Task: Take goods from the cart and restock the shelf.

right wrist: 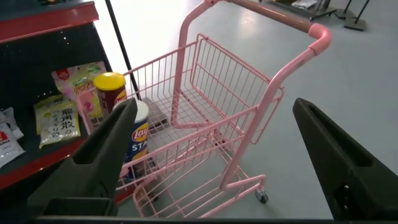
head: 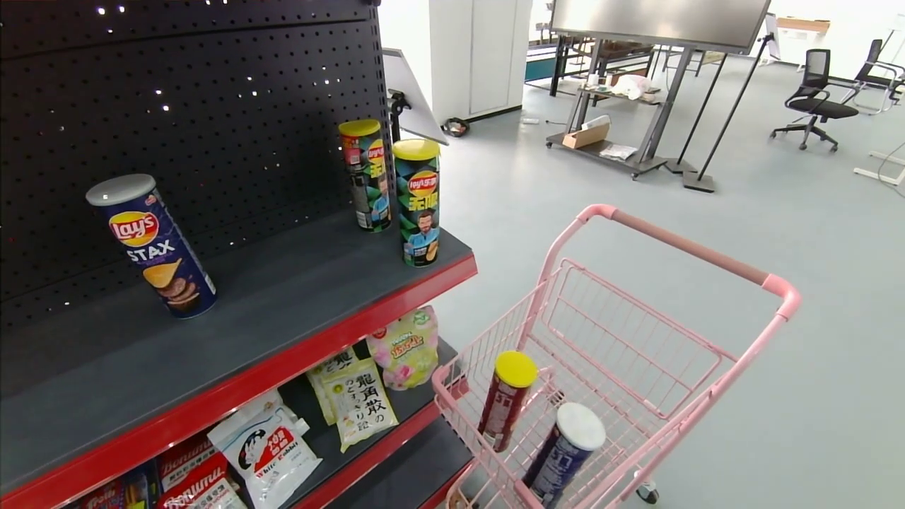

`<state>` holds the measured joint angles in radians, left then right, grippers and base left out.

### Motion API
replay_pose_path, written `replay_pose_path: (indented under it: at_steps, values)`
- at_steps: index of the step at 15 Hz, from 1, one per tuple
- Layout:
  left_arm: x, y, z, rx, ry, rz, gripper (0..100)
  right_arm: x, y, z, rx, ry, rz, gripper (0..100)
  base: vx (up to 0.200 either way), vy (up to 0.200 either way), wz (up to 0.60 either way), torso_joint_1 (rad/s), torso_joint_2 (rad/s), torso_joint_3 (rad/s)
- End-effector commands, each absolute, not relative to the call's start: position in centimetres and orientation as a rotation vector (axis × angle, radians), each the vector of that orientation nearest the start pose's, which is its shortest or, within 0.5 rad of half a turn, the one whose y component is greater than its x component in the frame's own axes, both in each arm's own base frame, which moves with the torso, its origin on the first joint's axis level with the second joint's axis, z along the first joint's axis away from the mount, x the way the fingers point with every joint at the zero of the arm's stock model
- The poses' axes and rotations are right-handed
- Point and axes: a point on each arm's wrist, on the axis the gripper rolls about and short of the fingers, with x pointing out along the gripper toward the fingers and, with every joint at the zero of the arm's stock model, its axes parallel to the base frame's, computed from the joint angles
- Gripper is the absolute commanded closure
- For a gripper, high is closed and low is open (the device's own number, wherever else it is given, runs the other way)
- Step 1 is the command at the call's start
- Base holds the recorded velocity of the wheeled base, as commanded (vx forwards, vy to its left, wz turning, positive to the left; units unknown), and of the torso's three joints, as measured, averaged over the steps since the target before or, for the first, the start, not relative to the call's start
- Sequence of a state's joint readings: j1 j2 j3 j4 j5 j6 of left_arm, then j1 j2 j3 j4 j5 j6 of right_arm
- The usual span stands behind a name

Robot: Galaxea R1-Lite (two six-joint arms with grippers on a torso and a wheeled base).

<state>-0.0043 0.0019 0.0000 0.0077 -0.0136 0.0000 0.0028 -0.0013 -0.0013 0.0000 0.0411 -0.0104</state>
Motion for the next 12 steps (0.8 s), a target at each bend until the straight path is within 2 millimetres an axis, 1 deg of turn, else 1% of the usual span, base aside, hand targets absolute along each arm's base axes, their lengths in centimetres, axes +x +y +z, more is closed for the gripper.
replay_pose_path:
  at_steps: [1,12]
  values:
    - [-2.27,-0.02,7.47,0.000,0.009,-0.018,0,-2.29,0.09,7.59,-0.011,-0.002,0.044,0,0.000,0.000,0.00,-0.134,0.33,0.198]
    - [-2.27,-0.02,7.47,0.000,0.009,-0.018,0,-2.29,0.09,7.59,-0.011,-0.002,0.044,0,0.000,0.000,0.00,-0.143,0.36,0.214]
